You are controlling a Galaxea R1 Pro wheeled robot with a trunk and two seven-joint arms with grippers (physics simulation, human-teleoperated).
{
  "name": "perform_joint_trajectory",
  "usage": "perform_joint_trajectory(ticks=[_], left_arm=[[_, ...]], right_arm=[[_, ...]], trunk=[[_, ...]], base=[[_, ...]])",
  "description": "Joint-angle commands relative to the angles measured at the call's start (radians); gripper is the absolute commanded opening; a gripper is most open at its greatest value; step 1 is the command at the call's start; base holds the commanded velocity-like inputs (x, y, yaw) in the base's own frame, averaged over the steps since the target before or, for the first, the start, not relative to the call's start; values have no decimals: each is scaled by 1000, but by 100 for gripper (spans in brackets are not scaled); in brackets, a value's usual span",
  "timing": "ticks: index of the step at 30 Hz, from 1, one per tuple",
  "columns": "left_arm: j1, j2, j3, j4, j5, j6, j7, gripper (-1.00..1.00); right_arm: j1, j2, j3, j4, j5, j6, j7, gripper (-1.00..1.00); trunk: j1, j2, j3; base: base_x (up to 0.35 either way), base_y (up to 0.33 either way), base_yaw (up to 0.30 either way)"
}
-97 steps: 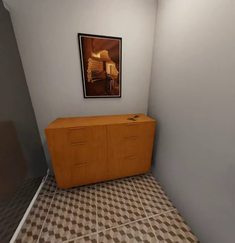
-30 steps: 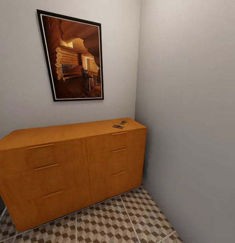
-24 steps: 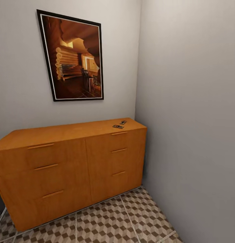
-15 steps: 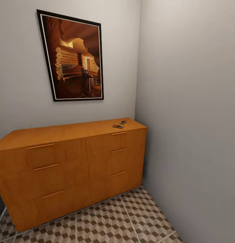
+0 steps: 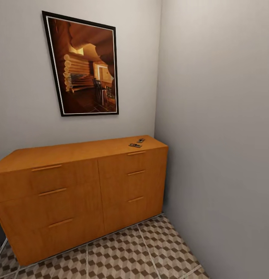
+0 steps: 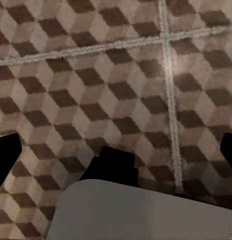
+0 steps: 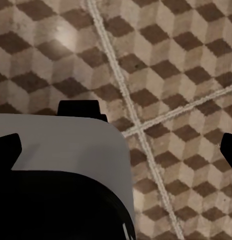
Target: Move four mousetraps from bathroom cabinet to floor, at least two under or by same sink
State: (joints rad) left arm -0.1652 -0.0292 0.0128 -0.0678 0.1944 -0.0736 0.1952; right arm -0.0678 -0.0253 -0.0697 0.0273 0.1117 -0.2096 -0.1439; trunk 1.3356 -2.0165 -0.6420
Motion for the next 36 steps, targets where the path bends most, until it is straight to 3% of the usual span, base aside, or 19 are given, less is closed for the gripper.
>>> perform_joint_trajectory(ticks=[1, 7, 10, 14, 18, 20, 21, 23, 26, 31, 32, 36], left_arm=[[0, -3, 0, -21, 4, -3, 2, 100], [0, -12, -13, -174, -31, 20, 4, 100], [0, -21, -22, -298, -74, 74, 3, 100], [-1, -50, -29, -504, -147, 213, 1, 100], [-4, -93, -33, -728, -212, 393, -3, 100], [-8, -111, -38, -838, -234, 482, -11, 100], [-8, -111, -38, -838, -234, 482, -11, 100], [-17, -124, -53, -944, -248, 566, -24, 100], [-61, -134, -101, -1094, -259, 673, -56, 100], [-193, -142, -212, -1277, -263, 819, -108, 100], [-193, -142, -212, -1277, -263, 819, -108, 100], [-327, -145, -265, -1348, -263, 908, -126, 100]], right_arm=[[-1, -1, -7, -1, 11, 1, -5, 100], [3, -16, -6, -58, 12, 56, -8, 100], [0, -26, -8, -136, 12, 126, -9, 100], [-2, -36, -10, -303, 11, 262, -8, 100], [-4, -47, -11, -543, 5, 424, -8, 100], [-4, -51, -12, -677, 2, 517, -9, 100], [-4, -51, -12, -677, 2, 517, -9, 100], [-5, -55, -18, -816, 0, 616, -9, 100], [-10, -58, -42, -1027, -1, 769, -9, 100], [-61, -60, -85, -1329, 0, 1014, -9, 100], [-61, -60, -85, -1329, 0, 1014, -9, 100], [-160, -61, -102, -1466, 0, 1193, -9, 100]], trunk=[[0, 0, -1], [0, 0, -1], [0, 0, -1], [0, 0, -1], [0, 0, -1], [0, 0, -1], [0, 0, -1], [0, 0, -1], [0, 0, -1], [0, 0, -1], [0, 0, -1], [0, 0, -1]], base=[[0, 0, 0], [0, 0, 0], [0, 0, 0], [0, 0, 0], [0, 0, 0], [0, 0, 0], [0, 0, 0], [0, 0, 0], [0, 0, 0], [0, 0, 0], [0, 0, 0], [0, 0, 0]])
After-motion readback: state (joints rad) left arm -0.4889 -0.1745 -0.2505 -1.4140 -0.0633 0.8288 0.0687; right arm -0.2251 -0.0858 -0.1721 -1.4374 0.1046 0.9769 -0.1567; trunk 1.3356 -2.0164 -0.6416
